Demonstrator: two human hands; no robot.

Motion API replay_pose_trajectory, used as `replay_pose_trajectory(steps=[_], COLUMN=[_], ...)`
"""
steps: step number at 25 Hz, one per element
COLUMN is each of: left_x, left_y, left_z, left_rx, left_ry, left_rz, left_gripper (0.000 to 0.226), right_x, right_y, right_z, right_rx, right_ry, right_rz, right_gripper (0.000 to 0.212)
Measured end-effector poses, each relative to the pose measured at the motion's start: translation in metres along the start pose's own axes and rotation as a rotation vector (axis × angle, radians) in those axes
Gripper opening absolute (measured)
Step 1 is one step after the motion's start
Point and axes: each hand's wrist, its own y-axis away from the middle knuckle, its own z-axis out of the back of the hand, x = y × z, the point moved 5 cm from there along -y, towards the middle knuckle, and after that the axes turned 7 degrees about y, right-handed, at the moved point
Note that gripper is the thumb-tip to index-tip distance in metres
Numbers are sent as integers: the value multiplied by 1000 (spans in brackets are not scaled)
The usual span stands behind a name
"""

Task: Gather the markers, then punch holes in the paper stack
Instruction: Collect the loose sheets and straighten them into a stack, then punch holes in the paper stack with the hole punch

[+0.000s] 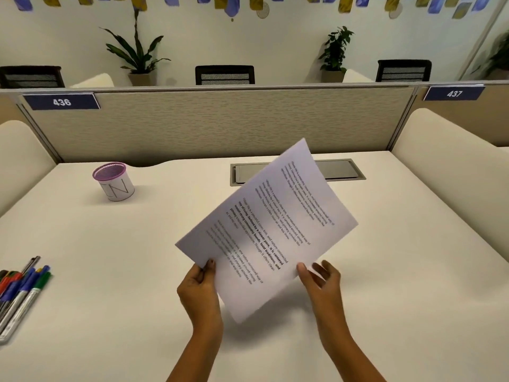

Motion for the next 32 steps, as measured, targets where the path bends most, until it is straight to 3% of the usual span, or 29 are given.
replay_pose_trajectory(steps=[4,6,9,12,16,19,24,27,30,32], left_x=[22,32,37,40,41,35,41,58,80,90], left_y=[11,15,18,11,-21,-50,-106,-137,-151,-157], left_z=[-22,-34,-50,-61,-73,-98,-158,-194,-221,-237], left_rx=[-37,-31,59,171,156,155,241,263,252,283], left_ry=[165,273,273,185,-108,-287,-418,-435,-145,-34], left_rz=[181,279,293,274,185,81,31,198,640,730], left_gripper=[17,15,16,17,33,46,34,25,10,9], right_x=[22,31,44,48,48,44,29,20,12,6], right_y=[-12,-22,-38,-58,-94,-118,-152,-168,-179,-181], right_z=[-19,-19,-11,4,39,63,93,104,107,106], right_rx=[107,41,-70,-109,-172,-204,-234,-229,-228,-238], right_ry=[-45,41,152,183,231,327,496,614,698,731], right_rz=[109,184,278,293,292,284,231,205,194,187], right_gripper=[46,31,27,29,29,12,11,10,10,9])
